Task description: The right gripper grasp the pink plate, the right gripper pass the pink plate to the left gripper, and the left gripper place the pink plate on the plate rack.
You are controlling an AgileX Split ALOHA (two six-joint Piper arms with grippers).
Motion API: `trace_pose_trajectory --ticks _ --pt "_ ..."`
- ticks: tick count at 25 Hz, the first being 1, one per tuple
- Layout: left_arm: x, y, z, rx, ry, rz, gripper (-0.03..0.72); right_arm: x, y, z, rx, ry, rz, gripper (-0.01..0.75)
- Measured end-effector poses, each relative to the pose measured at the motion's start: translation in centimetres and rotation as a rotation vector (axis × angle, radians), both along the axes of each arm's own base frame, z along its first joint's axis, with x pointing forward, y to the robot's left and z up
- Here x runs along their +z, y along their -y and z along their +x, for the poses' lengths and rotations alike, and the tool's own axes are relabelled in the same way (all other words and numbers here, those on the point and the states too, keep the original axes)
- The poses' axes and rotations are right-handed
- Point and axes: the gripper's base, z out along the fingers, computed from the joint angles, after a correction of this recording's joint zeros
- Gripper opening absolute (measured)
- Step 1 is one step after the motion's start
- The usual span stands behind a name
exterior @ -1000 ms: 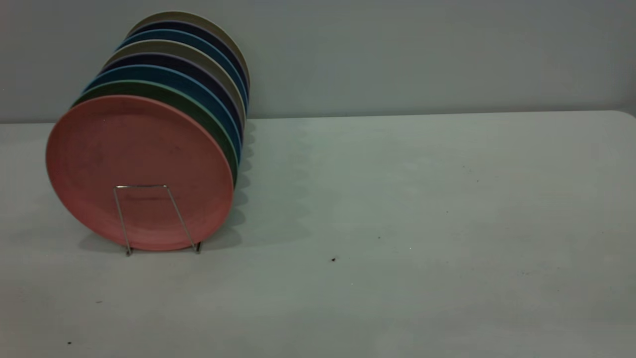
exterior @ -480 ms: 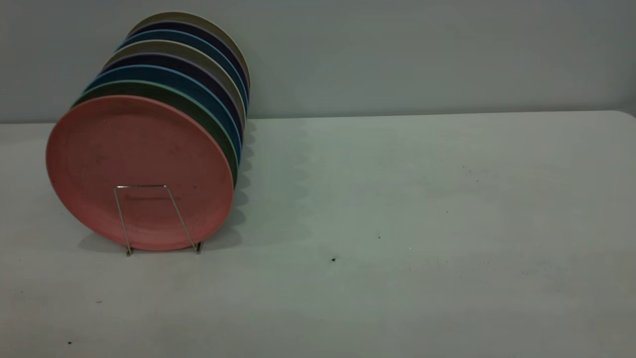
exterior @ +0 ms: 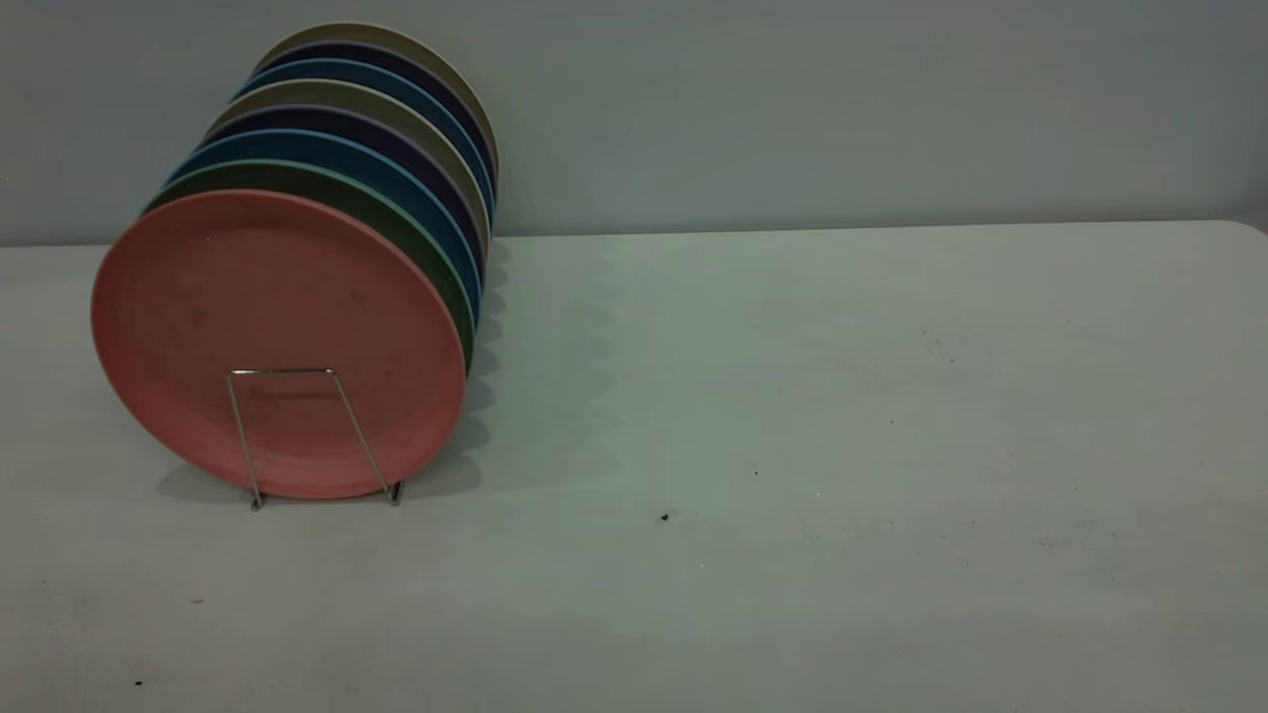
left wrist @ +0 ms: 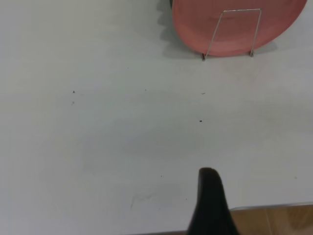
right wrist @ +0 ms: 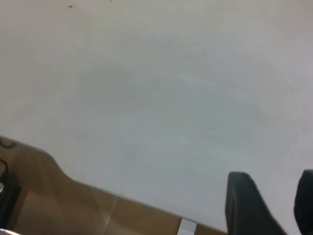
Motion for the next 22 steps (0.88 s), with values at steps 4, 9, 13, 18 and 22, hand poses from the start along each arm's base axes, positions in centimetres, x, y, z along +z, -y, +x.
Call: trace_pose_trajectory --ticks 4,9,13,18,22 --pt "0.0 0.0 0.0 0.0 0.0 0.001 0.563 0.0 0.0 0.0 0.0 0.0 0.0 0.266" --pt "0.0 0.0 0.0 0.0 0.002 0.0 0.563 0.0 0.0 0.0 0.0 0.001 0.0 0.266" --pt "0.0 0.0 -0.1 0.0 0.008 0.0 0.563 0.1 0.1 -1.1 -0.002 0.074 0.01 0.266" --pt "0.0 0.0 -0.1 0.0 0.008 0.0 0.563 0.0 0.3 -2.5 -0.004 0.172 0.024 0.266" --pt "0.0 0.0 -0.1 0.0 0.008 0.0 0.563 0.0 0.3 -2.5 -0.004 0.173 0.024 0.266"
